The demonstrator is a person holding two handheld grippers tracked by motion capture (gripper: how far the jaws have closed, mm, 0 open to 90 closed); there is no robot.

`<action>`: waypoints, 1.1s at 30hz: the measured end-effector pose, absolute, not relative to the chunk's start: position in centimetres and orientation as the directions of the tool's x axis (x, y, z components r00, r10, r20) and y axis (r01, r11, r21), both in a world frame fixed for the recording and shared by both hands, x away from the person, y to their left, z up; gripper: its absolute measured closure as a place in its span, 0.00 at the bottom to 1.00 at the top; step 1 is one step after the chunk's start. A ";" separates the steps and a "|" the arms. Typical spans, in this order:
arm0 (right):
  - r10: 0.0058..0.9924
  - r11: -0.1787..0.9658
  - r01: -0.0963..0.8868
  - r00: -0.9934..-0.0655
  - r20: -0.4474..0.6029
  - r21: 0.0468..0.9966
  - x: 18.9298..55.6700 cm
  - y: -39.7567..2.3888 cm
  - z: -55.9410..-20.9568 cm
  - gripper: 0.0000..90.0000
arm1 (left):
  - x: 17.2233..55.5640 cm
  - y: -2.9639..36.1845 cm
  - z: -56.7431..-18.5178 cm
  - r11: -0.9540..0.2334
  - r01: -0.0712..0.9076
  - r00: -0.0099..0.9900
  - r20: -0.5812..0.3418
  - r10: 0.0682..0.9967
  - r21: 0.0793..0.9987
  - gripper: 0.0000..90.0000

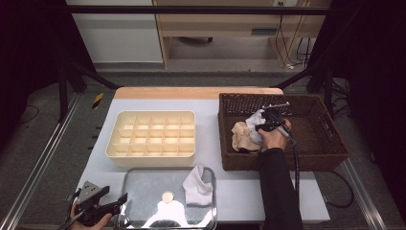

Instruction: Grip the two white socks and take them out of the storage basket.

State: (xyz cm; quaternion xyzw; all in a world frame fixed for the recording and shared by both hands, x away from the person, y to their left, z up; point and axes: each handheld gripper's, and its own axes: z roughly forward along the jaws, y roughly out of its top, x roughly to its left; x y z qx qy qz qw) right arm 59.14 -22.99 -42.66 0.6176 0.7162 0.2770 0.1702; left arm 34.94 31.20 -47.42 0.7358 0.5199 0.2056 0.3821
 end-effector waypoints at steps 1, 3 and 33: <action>0.979 0.086 0.785 -0.181 0.094 0.614 59.1 -23.0 -42.5 0.91 | 34.9 31.2 -47.4 -0.167 0.608 0.374 -0.095 0.923 0.777 0.26; 0.979 0.078 0.770 -0.178 0.096 0.633 58.9 -22.9 -42.2 0.92 | 34.9 31.2 -47.4 -0.168 0.608 0.374 -0.094 0.922 0.776 0.26; 0.942 0.074 0.475 -0.321 0.094 0.877 53.5 -23.3 -35.7 0.96 | 34.9 31.2 -47.4 -0.168 0.609 0.373 -0.093 0.923 0.775 0.26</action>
